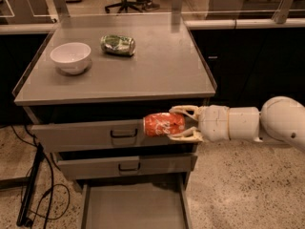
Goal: Pick coke can from bottom drawer and place on counter
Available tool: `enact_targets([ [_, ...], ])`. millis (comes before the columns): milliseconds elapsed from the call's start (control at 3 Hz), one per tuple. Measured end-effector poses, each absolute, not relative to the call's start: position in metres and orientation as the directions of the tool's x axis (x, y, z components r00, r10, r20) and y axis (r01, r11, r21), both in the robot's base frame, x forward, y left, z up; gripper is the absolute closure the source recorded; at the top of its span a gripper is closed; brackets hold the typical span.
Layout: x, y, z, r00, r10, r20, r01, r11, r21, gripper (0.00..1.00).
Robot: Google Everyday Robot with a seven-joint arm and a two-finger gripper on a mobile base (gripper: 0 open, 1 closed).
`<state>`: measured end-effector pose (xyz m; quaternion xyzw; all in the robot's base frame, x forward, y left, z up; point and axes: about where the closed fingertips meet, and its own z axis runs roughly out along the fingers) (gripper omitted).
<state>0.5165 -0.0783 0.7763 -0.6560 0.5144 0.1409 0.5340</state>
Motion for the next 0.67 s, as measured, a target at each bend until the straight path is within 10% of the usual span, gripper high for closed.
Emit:
enact_targets([
  [667,0.541,-0.075,0.891,0.512,-0.594,-0.62,-0.762,0.02,-0.647,1.0],
])
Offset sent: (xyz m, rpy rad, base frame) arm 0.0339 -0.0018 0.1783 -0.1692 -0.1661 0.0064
